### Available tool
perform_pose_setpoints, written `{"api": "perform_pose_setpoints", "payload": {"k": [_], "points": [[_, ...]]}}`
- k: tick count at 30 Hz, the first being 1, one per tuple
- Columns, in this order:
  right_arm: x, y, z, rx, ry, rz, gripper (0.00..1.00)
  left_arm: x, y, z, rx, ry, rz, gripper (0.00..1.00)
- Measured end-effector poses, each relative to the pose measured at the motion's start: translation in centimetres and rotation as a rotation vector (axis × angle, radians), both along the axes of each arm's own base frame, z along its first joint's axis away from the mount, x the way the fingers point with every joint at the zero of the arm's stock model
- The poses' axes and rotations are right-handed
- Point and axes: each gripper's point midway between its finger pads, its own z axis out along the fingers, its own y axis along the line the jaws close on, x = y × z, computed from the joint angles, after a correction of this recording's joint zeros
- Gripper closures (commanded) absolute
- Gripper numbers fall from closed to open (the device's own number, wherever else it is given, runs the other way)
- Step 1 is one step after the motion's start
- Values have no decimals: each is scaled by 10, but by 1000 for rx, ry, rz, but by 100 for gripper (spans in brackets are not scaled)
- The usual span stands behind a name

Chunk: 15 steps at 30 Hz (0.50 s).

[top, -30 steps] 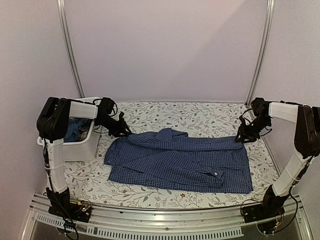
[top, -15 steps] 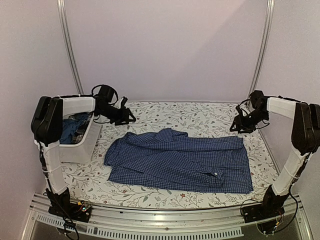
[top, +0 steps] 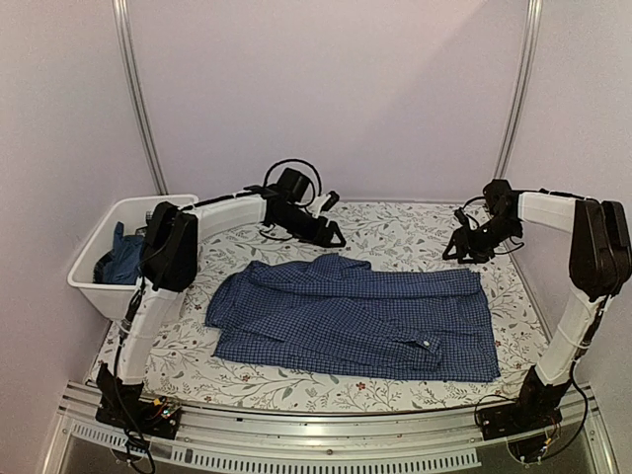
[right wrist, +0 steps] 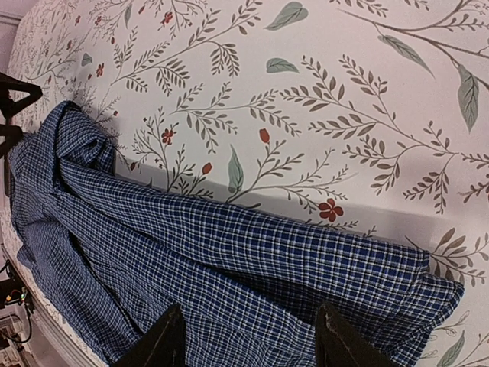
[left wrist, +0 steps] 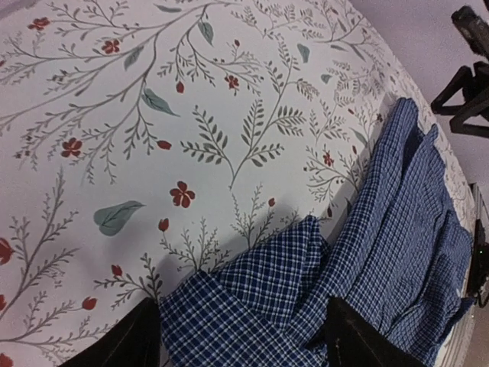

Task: Fold and stack the mixed laundry pile
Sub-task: Adjust the rectangle-folded shirt at the center of the board.

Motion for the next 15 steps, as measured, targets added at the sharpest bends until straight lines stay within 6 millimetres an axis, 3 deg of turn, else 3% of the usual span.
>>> {"api": "perform_pose_setpoints", "payload": {"k": [5, 7, 15], "points": [[-2, 2, 0, 14, 5, 5, 44, -27, -26, -56, 96, 53, -51, 31], [-2, 4, 0, 21, 7, 8, 44, -26, -32, -60, 107, 37, -50, 35], [-3, 8, 0, 32, 10, 17, 44, -14, -25, -61, 168, -16, -5, 98]]}}
